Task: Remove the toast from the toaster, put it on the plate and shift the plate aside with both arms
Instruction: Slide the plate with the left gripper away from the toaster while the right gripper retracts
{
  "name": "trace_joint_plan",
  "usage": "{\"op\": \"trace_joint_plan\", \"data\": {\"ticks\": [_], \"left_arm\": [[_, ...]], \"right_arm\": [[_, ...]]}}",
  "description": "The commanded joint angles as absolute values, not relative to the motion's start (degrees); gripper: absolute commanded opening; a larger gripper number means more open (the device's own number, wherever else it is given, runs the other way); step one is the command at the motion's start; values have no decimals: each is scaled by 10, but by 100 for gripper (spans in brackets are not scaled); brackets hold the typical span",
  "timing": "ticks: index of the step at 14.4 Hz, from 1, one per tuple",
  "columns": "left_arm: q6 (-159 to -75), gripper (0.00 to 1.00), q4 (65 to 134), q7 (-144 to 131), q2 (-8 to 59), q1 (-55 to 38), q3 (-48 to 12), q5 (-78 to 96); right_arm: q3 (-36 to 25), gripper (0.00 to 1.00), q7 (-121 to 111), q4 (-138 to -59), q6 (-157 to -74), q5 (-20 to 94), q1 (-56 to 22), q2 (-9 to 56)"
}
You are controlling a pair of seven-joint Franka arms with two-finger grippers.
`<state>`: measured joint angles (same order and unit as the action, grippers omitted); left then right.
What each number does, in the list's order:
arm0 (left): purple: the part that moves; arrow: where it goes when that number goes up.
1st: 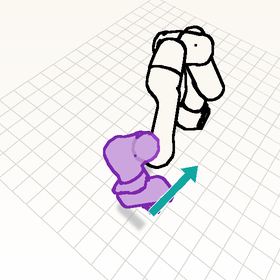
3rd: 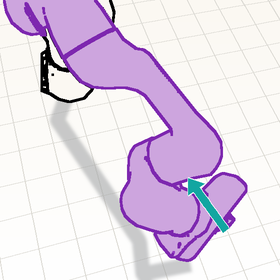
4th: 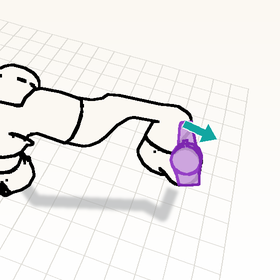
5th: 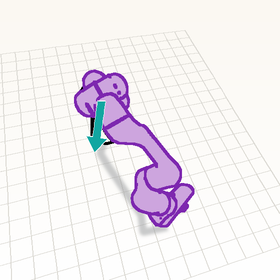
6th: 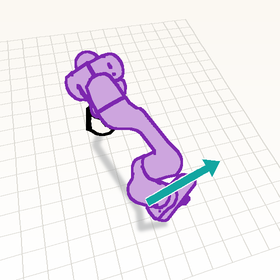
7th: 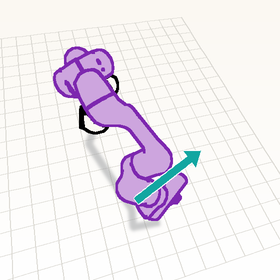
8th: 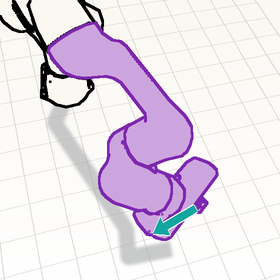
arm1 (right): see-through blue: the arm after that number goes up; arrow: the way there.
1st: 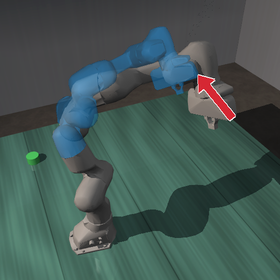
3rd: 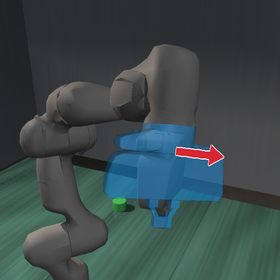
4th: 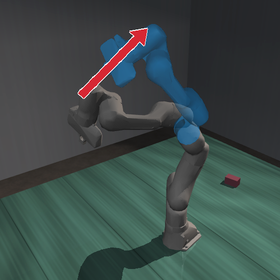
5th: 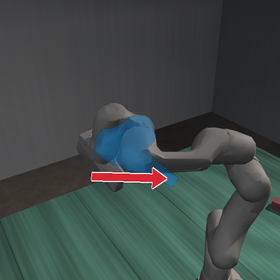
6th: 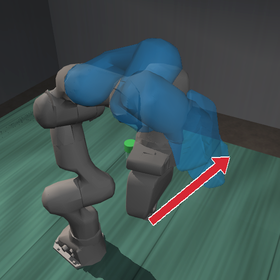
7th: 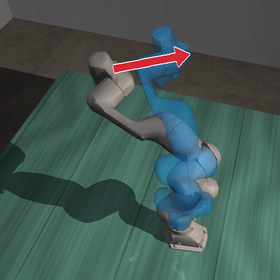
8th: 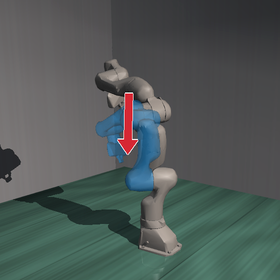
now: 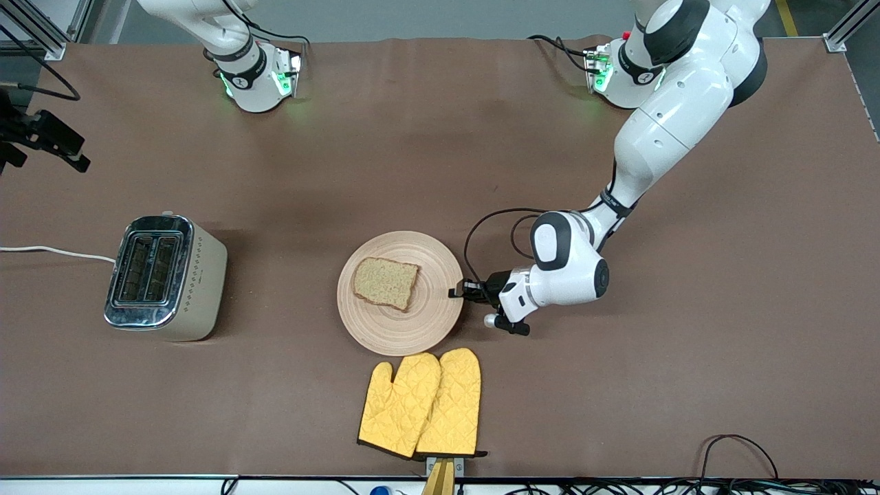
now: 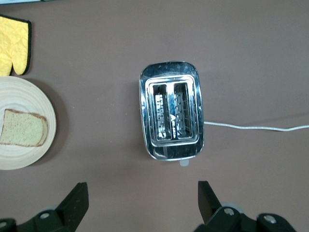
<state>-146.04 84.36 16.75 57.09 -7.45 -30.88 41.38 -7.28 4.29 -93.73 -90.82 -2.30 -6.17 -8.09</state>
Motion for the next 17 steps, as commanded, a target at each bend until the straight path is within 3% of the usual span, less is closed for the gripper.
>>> {"op": "trace_joint_plan", "data": {"ticks": [1, 5, 9, 13, 17], "left_arm": [[-1470, 0, 837, 136, 567, -76, -304, 416], [-1450, 0, 879, 69, 478, -38, -306, 417], [-1318, 1, 899, 77, 396, 64, -306, 412], [-1205, 1, 900, 143, 371, 184, -307, 408], [-1177, 2, 923, 234, 376, 306, -305, 407]], "right_arm": [[-67, 100, 37, -895, -883, -27, -56, -55], [-68, 100, 38, -873, -859, -23, -55, -37], [-68, 100, 38, -888, -867, -13, -54, -40], [-69, 100, 37, -905, -894, -13, -52, -40], [-69, 100, 36, -945, -921, -13, -52, -60]]}}
